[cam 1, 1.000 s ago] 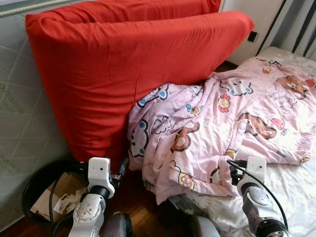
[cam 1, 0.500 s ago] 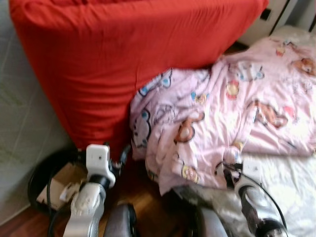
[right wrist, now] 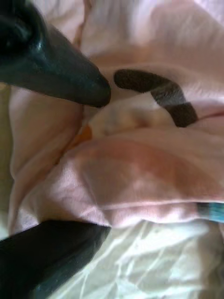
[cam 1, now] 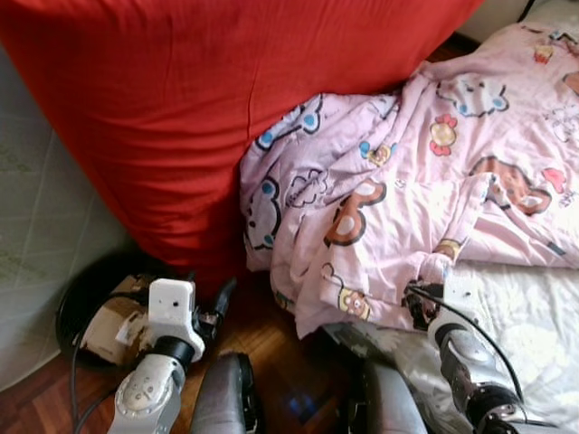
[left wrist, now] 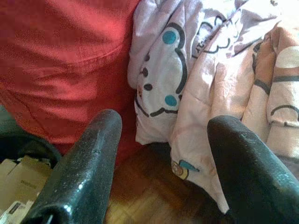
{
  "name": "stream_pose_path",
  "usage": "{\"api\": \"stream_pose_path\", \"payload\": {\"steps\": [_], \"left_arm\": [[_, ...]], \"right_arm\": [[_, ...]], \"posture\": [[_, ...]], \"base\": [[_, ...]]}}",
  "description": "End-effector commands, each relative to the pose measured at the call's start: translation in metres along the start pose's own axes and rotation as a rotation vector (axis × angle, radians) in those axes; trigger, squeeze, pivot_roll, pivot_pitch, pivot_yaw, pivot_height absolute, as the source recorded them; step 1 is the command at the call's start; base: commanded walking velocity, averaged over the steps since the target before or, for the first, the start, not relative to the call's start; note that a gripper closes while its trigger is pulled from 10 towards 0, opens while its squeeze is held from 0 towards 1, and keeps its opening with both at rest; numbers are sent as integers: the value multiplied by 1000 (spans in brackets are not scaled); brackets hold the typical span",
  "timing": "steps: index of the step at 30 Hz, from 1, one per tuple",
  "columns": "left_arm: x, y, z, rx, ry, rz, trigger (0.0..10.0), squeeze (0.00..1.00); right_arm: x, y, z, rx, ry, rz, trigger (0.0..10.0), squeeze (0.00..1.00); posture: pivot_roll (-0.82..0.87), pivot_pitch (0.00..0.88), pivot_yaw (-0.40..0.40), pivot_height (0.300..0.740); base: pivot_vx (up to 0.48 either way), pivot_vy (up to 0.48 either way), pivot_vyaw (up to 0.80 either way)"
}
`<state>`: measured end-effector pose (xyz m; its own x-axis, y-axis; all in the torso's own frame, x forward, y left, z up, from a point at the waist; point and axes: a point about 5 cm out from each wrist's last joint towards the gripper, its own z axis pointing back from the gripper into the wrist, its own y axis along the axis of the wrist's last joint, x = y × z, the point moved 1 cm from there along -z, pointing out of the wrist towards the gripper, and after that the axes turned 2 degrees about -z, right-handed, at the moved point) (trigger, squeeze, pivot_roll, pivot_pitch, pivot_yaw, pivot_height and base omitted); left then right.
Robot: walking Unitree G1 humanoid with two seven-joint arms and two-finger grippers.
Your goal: Clean up the room
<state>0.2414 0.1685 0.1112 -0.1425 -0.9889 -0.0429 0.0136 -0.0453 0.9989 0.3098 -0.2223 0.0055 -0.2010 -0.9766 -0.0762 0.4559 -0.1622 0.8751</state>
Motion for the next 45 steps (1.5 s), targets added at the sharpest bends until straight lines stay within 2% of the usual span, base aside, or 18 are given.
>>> {"api": "stream_pose_path", "payload": {"steps": [1,19,25,35,40,43,45], "left_arm": [[-1,-3,6,-30,0,0,10000,0],[0,-6,17,-91,19,-9,10000,0],[-5,-8,18,-109,53,-19,10000,0],[-12,-10,1,-98,67,-42,10000,0],[-18,-13,-10,-97,91,-50,10000,0],[-19,-15,-14,-90,95,-52,10000,0],[-19,-17,-24,-86,94,-51,10000,0]], "right_arm": [[1,-16,4,-43,-1,-13,0,0],[9,-28,9,-65,-35,3,0,0],[2,-29,8,-66,-19,18,0,0],[-7,-25,6,-57,2,14,0,0],[-12,-21,5,-39,14,9,0,0],[-14,-17,4,-5,32,0,0,0],[-17,-11,4,37,46,-14,0,0]], "posture": [[119,314,35,624],[119,340,39,624],[119,334,33,624],[109,270,20,624],[96,211,9,624],[82,184,5,624],[57,145,0,624]], "base": [[0,0,0],[0,0,0],[0,0,0],[0,0,0],[0,0,0],[0,0,0],[0,0,0]]}}
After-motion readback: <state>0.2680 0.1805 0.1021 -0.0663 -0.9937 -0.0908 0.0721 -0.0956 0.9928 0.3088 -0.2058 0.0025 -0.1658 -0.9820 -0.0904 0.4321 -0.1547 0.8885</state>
